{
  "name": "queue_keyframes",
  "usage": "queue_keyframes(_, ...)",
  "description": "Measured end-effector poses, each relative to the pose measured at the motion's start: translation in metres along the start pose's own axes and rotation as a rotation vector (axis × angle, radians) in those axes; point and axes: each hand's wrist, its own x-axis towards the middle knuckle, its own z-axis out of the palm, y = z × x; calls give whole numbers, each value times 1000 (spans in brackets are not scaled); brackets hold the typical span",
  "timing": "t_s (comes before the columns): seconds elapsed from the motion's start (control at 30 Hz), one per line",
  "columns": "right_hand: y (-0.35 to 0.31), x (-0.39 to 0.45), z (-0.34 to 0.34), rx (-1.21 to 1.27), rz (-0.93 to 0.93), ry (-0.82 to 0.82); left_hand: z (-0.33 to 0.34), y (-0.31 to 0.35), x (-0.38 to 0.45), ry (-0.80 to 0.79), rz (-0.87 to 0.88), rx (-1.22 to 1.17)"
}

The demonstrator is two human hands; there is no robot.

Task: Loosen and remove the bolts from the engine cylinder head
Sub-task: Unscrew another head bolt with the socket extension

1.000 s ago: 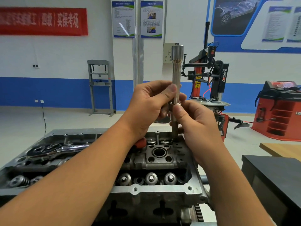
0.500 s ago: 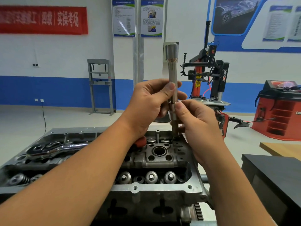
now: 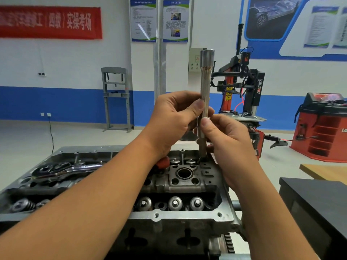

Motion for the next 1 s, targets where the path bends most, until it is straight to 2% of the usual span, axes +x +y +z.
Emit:
queue_keyframes(0.17,2,-1,-1,-50,-23,73,-1,0,0,27,20,38)
queue_keyframes(0.33,4,1,-1,-28,-25,5,-1,-1,0,-23,-1,-2)
queue_keyframes(0.53,7,1,-3,-44,-29,54,0,0,0,38,42,32)
queue_keyframes(0.63,7,2,-3,-40,-35,-7,0,0,0,-24,11,-19)
queue_keyframes(0.73,6,2,-3,-20,-22,-39,0,0,0,-22,-13,-17)
queue_keyframes(0.9,7,2,-3,-39,-19,60,0,0,0,58,36,73)
queue_keyframes(1.0,6,1,-3,-20,-32,20,-1,0,1,21,4,14)
